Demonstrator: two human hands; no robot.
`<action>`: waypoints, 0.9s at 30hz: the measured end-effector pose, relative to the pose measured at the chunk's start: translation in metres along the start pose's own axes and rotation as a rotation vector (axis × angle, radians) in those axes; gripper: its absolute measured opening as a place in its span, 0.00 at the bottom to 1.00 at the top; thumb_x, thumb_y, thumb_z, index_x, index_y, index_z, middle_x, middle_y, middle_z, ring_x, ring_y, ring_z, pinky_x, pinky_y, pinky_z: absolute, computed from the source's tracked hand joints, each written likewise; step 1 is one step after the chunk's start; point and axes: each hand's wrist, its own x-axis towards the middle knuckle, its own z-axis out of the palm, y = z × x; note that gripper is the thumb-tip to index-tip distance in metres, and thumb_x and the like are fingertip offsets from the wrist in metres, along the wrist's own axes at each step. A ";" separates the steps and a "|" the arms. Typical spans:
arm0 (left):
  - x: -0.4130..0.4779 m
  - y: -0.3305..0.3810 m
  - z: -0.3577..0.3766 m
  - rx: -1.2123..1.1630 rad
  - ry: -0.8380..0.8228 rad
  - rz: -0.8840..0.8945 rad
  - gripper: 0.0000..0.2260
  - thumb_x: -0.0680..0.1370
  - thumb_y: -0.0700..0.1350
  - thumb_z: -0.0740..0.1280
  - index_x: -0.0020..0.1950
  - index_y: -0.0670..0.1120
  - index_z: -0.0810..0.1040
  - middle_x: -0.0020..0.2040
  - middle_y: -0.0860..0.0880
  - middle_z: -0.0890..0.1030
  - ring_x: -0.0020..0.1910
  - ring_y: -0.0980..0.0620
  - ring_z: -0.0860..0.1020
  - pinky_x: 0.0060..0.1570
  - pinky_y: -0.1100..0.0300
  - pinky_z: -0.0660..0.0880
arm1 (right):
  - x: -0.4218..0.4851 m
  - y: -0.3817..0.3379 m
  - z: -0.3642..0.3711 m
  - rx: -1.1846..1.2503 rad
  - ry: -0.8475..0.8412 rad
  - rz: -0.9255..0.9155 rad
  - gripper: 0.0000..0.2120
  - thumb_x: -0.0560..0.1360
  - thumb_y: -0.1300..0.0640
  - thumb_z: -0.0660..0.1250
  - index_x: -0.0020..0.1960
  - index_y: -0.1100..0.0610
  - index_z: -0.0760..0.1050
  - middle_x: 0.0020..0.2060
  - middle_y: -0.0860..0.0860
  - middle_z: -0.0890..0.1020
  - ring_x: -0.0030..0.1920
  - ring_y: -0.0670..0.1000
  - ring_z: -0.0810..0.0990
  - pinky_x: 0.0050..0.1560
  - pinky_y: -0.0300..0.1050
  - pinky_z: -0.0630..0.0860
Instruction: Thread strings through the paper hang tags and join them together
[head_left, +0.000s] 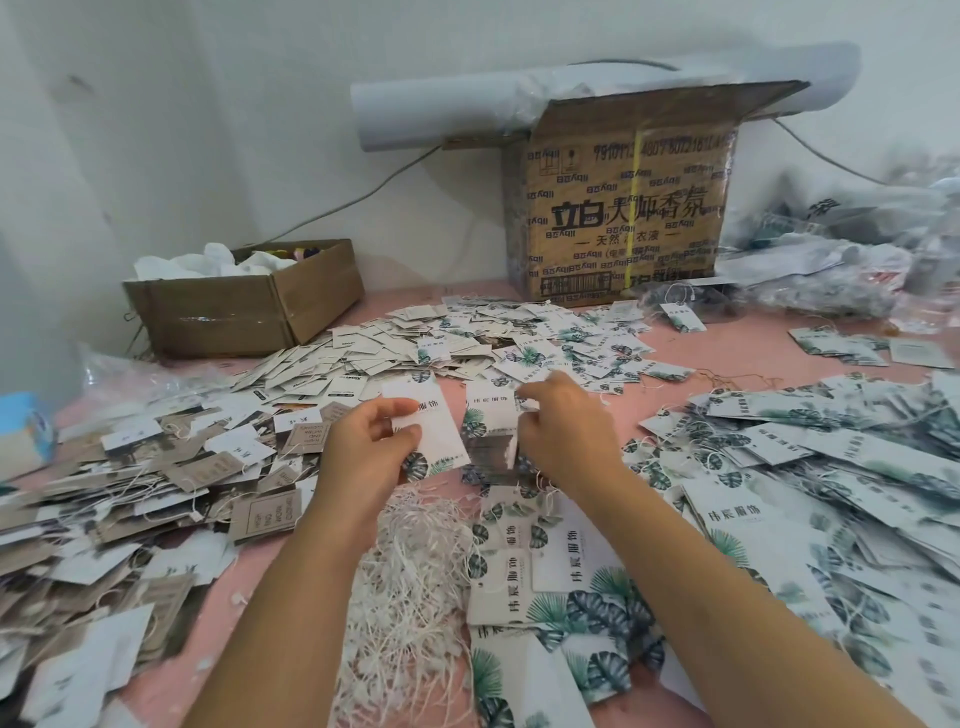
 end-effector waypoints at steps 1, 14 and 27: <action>0.000 0.000 0.000 0.009 -0.001 0.000 0.11 0.76 0.33 0.65 0.47 0.50 0.78 0.46 0.48 0.82 0.41 0.50 0.78 0.37 0.57 0.72 | 0.002 0.008 -0.001 -0.091 -0.036 0.075 0.08 0.77 0.59 0.59 0.52 0.58 0.75 0.52 0.52 0.75 0.39 0.50 0.71 0.36 0.41 0.68; -0.002 -0.001 0.002 0.086 -0.048 0.034 0.11 0.75 0.33 0.66 0.46 0.49 0.77 0.41 0.47 0.82 0.35 0.52 0.77 0.31 0.60 0.70 | 0.004 0.039 0.003 -0.197 -0.268 0.315 0.22 0.72 0.40 0.67 0.35 0.56 0.62 0.31 0.49 0.69 0.40 0.54 0.72 0.40 0.45 0.68; -0.002 -0.002 0.003 0.105 -0.066 0.036 0.07 0.76 0.37 0.67 0.47 0.49 0.78 0.43 0.49 0.82 0.39 0.52 0.78 0.37 0.56 0.76 | 0.007 0.038 0.004 -0.131 -0.176 0.346 0.22 0.70 0.44 0.71 0.31 0.55 0.63 0.30 0.50 0.71 0.34 0.52 0.72 0.35 0.43 0.70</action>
